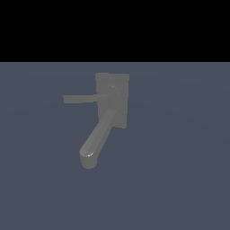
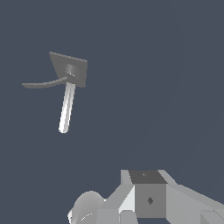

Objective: Turn on the faucet by rotating a designated handle.

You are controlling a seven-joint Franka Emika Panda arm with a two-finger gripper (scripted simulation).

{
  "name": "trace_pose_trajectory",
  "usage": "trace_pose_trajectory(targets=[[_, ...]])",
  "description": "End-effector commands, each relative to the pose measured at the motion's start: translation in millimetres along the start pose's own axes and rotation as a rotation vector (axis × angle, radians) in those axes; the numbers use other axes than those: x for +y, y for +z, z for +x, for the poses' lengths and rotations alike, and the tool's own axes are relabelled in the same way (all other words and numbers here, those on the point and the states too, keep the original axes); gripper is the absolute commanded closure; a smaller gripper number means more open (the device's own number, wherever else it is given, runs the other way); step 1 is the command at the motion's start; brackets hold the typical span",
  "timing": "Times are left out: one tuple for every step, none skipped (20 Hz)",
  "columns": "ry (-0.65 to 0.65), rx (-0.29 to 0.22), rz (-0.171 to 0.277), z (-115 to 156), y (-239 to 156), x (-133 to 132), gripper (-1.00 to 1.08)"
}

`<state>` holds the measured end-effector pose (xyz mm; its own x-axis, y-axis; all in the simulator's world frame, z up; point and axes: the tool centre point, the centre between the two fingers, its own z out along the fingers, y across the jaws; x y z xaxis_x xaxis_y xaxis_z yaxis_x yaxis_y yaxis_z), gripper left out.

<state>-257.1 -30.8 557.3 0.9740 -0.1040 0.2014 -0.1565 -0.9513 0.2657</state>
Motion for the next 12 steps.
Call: trace_pose_trajectory(targets=[[0.01, 0.048, -0.06, 4.0, -10.6, 2.7, 1.08], [0.014, 0.071, -0.089, 5.8, -15.9, 3.7, 1.08], [0.018, 0.095, -0.12, 7.7, -21.6, 4.6, 1.08], [0.022, 0.121, -0.153, 9.7, -28.0, 5.3, 1.08], [0.026, 0.149, -0.189, 11.7, -35.0, 5.8, 1.08], [0.029, 0.178, -0.227, 13.7, -42.5, 6.0, 1.08], [0.032, 0.209, -0.267, 15.8, -50.7, 5.9, 1.08], [0.035, 0.242, -0.309, 17.9, -59.4, 5.2, 1.08], [0.037, 0.274, -0.353, 19.9, -68.4, 4.1, 1.08], [0.038, 0.307, -0.397, 21.7, -77.6, 2.4, 1.08], [0.038, 0.34, -0.44, 23.5, -86.9, 0.1, 1.08], [0.037, 0.372, -0.484, 25.2, -96.1, -2.7, 1.08]])
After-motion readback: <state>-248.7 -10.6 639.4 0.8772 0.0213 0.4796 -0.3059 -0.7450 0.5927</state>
